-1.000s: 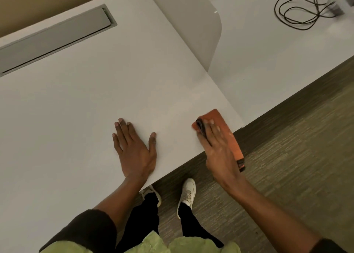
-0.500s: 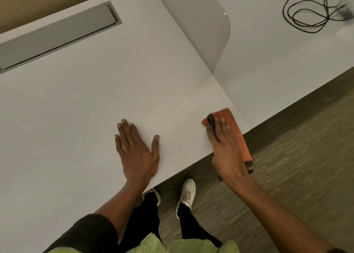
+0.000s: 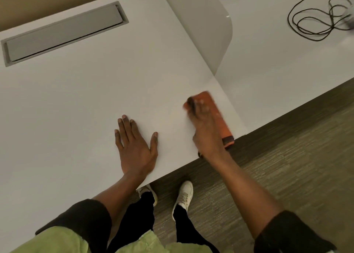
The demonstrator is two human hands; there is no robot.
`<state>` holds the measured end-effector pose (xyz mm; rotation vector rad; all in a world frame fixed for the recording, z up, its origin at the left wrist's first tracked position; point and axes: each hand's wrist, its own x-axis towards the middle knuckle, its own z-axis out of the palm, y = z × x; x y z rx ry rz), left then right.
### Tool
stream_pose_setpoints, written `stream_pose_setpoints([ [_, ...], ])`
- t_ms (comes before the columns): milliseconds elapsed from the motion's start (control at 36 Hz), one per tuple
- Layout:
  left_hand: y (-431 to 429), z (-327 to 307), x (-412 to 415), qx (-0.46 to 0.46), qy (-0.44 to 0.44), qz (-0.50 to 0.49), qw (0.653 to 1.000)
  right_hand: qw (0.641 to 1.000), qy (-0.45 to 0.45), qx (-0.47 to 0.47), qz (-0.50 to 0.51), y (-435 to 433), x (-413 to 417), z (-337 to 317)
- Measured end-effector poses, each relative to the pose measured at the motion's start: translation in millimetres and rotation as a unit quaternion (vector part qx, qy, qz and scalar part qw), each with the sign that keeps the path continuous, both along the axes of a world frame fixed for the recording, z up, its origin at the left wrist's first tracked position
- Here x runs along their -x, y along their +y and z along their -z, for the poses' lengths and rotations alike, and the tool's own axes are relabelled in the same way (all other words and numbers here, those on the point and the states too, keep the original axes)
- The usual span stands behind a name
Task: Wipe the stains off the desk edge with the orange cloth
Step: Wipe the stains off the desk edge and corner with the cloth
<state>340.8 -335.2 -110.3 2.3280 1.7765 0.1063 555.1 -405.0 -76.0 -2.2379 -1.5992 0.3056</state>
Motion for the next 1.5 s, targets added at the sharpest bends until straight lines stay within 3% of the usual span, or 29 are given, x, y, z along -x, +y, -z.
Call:
stream_pose_setpoints([
  [167,1.3,-0.9,0.3,0.001,-0.003,0.001,1.000,0.988,-0.002,-0.019,-0.154,-77.3,37.6,15.2],
  [361,0.6,-3.7,2.3,0.004,0.000,-0.001,1.000,0.999,0.003,-0.003,0.049,-34.5,-56.4,2.1],
  [472,-0.9,-6.2,1.5,0.004,-0.002,0.000,1.000,0.997,0.011,-0.007,0.075,-13.4,-43.8,1.2],
  [639,1.2,-7.2,0.2,0.003,-0.006,0.000,1.000,0.995,0.004,-0.045,-0.087,-59.1,38.4,17.8],
  [722,1.4,-5.0,0.8,0.001,-0.007,0.000,1.000,0.993,-0.019,-0.029,-0.116,-84.2,37.4,20.0],
  [889,-0.1,-2.7,2.5,0.000,-0.009,0.000,1.000,0.999,-0.014,0.000,0.038,-49.3,-50.4,1.8],
  [1000,0.3,-3.6,3.1,0.002,-0.011,-0.001,1.000,0.996,0.006,-0.002,0.084,-26.4,-56.0,0.9],
  [1111,2.7,-4.5,1.8,0.002,-0.013,-0.001,1.000,0.999,-0.013,-0.030,0.043,-32.9,-8.5,8.6],
  [1222,1.6,-3.1,0.9,0.003,-0.014,0.000,1.000,0.994,0.003,-0.037,-0.101,-68.4,49.6,16.1],
  [1306,1.3,-0.9,1.3,0.001,-0.013,0.001,1.000,0.986,-0.036,-0.033,-0.159,-83.7,37.1,12.8],
  [1500,-0.1,-3.2,3.6,0.006,-0.008,0.002,1.000,0.996,-0.025,-0.038,0.074,-58.1,-59.5,-0.1],
])
